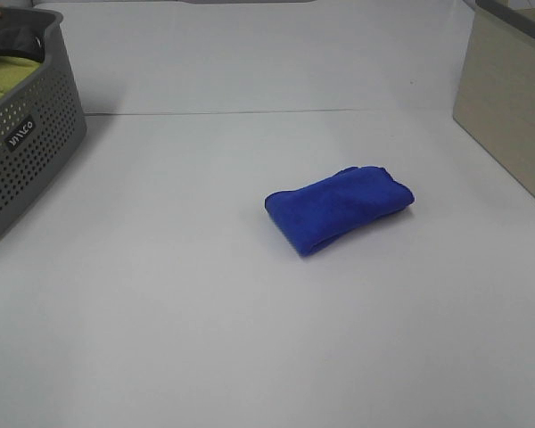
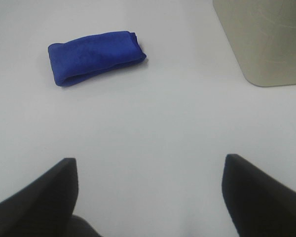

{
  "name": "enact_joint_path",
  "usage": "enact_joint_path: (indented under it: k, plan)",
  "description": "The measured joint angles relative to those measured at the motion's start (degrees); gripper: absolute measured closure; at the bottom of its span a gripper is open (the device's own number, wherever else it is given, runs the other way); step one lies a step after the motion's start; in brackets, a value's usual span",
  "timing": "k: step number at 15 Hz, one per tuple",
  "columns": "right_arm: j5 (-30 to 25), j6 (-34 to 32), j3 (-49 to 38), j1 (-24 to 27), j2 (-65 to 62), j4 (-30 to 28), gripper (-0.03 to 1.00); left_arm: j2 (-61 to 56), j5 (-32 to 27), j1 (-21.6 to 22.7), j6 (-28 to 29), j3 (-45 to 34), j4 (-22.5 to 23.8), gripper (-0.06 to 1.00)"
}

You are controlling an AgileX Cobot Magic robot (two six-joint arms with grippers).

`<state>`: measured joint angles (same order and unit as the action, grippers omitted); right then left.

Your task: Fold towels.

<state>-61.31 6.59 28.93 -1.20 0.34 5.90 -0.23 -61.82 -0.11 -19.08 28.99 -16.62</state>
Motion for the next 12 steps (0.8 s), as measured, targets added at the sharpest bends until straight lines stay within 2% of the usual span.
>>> enact_joint_path:
  k: [7, 12]
  plan:
    - [0.1, -0.1, -0.1, 0.3, -0.6, 0.0, 0.21, -0.1, 0.0, 0.0, 0.0, 0.0, 0.0, 0.32]
    - [0.1, -0.6, -0.1, 2.5, -0.6, 0.1, 0.21, -0.1, 0.0, 0.0, 0.0, 0.0, 0.0, 0.32]
